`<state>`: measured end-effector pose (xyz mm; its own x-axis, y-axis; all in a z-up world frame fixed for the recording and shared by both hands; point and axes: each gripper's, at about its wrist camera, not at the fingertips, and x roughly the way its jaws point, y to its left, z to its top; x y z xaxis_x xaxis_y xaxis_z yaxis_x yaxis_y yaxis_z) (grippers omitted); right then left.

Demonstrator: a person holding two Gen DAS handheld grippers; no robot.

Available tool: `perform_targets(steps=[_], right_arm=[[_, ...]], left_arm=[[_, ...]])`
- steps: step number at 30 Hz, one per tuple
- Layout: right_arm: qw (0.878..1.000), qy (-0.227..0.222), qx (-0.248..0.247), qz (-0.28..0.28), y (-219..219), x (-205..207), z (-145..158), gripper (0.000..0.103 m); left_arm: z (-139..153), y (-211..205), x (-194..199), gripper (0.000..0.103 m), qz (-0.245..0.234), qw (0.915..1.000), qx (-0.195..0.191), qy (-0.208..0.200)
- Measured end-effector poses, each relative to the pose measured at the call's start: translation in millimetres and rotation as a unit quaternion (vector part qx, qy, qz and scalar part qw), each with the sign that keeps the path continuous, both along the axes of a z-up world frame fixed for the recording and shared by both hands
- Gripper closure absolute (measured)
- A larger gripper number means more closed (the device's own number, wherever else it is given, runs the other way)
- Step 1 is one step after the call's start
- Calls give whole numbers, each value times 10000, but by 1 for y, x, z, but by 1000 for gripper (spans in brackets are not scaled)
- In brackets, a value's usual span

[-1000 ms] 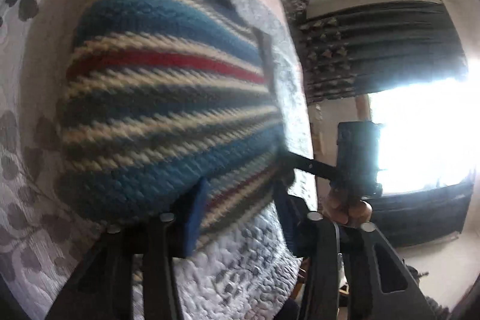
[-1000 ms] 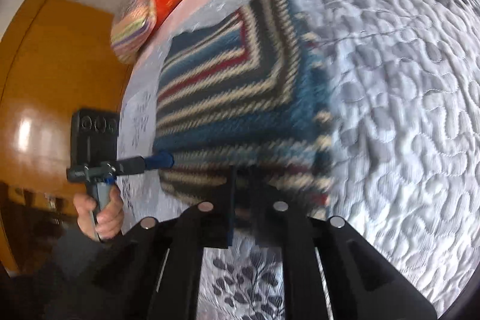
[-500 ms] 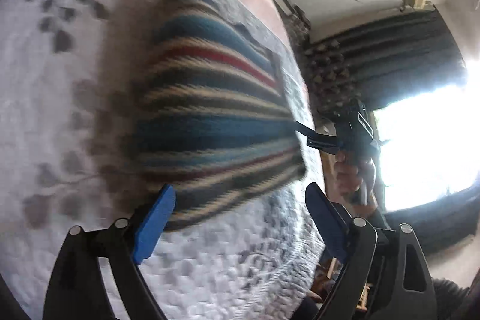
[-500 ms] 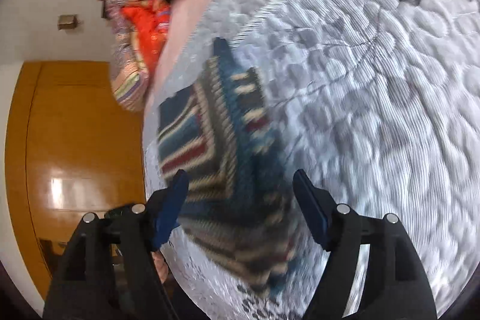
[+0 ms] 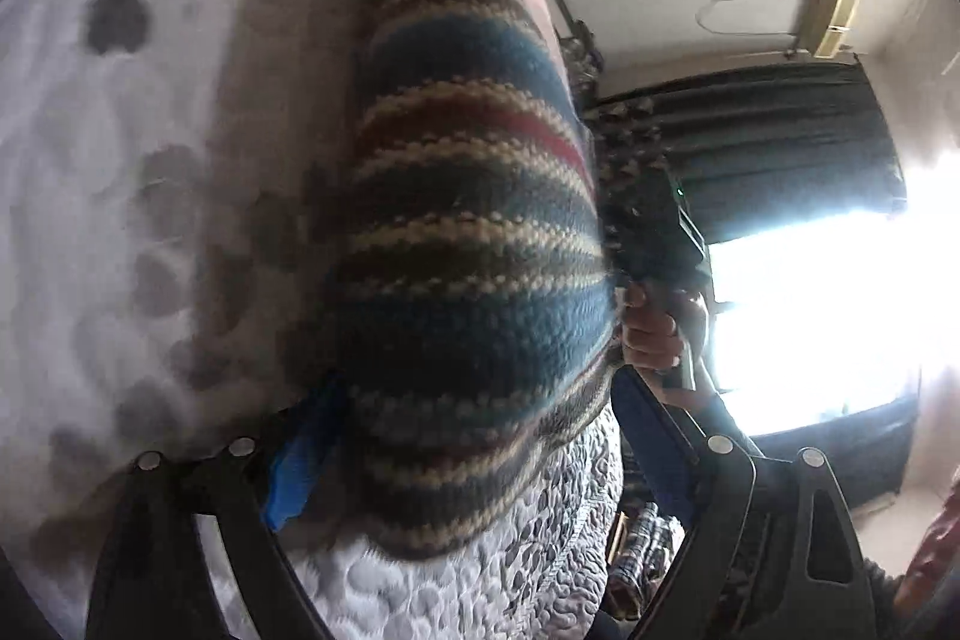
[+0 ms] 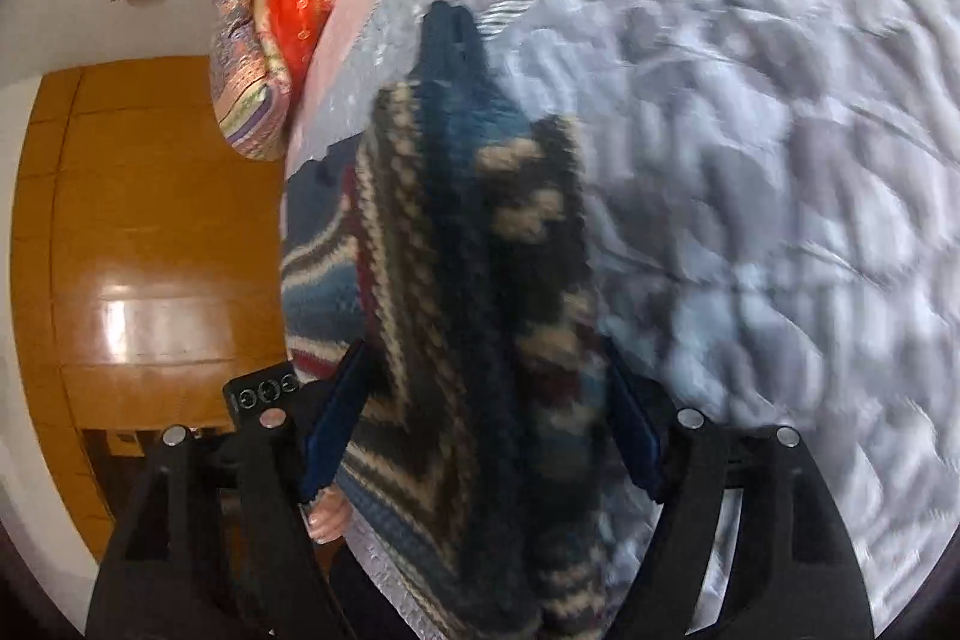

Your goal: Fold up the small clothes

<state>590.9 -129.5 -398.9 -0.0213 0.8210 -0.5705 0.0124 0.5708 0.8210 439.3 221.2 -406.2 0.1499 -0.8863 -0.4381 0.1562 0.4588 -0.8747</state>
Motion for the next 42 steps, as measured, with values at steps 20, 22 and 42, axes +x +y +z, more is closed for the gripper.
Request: perform_targets(steps=[20,22,42], right_arm=[[9987,-298,274,-322,12,-11,11,64],[9979,-366,332,-409,12,-19,21,65],[9995,112,151,253,154,-209,-4,53]], left_arm=[[4,-37,4,45,39,9968,720,345],[7,-38,2,48,52,9968,730,326],[-4,76,-149,36,18,9872,1327,886]])
